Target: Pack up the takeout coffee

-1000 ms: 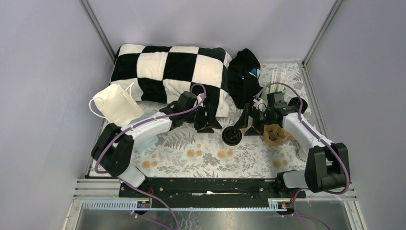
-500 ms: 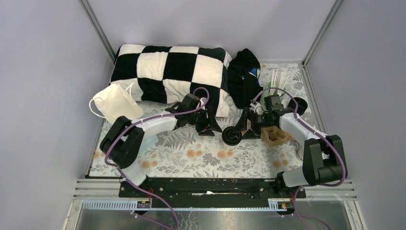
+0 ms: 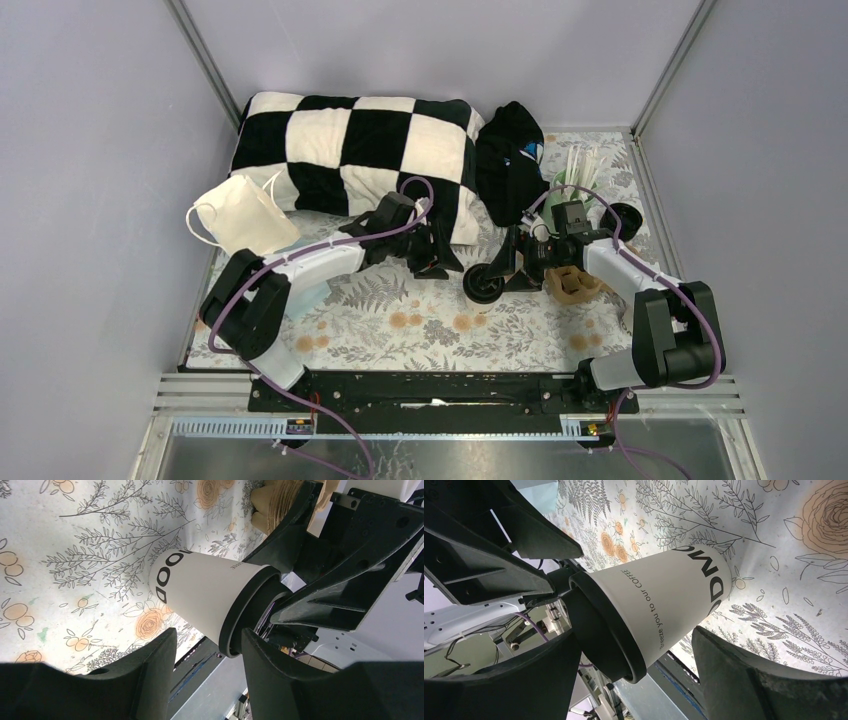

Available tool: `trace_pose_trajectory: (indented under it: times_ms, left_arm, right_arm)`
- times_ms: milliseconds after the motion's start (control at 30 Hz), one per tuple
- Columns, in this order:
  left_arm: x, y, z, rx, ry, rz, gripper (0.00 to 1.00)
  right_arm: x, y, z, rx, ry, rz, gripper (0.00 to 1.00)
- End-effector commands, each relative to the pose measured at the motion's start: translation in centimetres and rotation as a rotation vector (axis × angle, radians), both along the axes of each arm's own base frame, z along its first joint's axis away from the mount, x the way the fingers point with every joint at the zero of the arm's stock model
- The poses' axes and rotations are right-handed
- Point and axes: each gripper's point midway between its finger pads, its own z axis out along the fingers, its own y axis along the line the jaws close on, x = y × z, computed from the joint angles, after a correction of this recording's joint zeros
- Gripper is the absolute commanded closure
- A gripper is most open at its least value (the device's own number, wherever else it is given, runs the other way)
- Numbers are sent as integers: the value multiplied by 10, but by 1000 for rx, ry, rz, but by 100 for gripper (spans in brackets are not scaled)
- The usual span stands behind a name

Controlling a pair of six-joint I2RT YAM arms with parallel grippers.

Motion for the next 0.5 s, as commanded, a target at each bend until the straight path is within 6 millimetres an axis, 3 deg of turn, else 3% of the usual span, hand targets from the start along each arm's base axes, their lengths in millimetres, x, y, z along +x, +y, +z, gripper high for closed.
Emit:
trace_pose_trajectory:
  times_ms: [0, 200, 467]
  left_arm:
    - [4, -16, 20, -64, -55, -31, 46]
    - [-5, -20, 14, -69, -47, -53, 44]
    - [-9, -11, -22, 21, -11, -54, 49]
  right_arm:
    - [-1, 3, 1, 9, -11, 9, 14]
    - [-1, 3, -1, 6, -7, 6, 15]
    - [-4, 1, -17, -8, 24, -18, 17]
